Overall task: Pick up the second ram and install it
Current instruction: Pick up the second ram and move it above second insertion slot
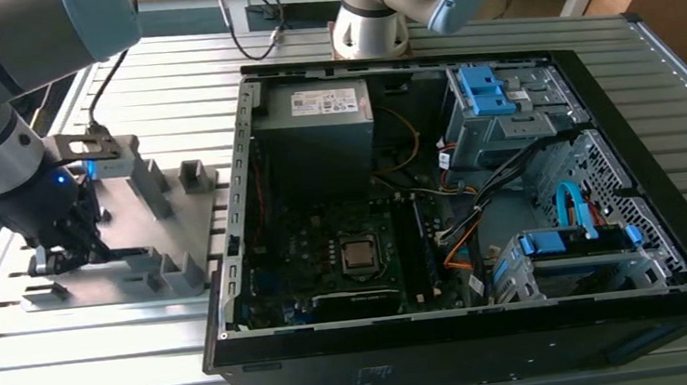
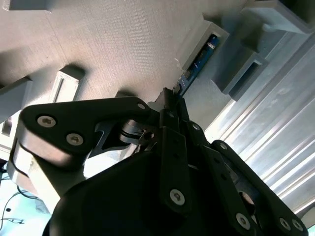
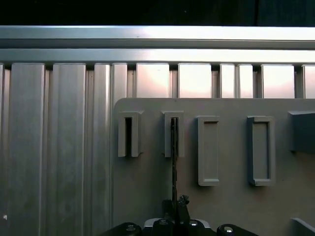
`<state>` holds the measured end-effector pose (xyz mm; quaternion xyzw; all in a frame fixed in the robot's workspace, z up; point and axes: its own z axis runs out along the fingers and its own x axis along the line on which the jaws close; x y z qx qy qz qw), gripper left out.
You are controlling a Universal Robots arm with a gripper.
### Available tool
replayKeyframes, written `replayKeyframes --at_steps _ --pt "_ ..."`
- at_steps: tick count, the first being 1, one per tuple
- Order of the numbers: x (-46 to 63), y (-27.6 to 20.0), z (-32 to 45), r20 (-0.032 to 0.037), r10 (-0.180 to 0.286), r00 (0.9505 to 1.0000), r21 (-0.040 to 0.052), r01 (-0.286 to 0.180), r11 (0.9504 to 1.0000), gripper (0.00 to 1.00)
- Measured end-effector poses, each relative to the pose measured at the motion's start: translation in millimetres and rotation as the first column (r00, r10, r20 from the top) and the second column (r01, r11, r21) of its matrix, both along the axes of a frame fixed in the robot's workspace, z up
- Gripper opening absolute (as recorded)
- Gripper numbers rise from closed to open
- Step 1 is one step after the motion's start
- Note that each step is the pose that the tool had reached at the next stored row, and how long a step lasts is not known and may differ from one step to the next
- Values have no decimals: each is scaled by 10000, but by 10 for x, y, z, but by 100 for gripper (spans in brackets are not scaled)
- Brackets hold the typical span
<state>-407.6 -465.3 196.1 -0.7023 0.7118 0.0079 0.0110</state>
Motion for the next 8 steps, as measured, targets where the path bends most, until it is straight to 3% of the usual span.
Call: replayKeyframes --at_steps 8 --pt "0 0 101 0 0 10000 0 0 10000 14"
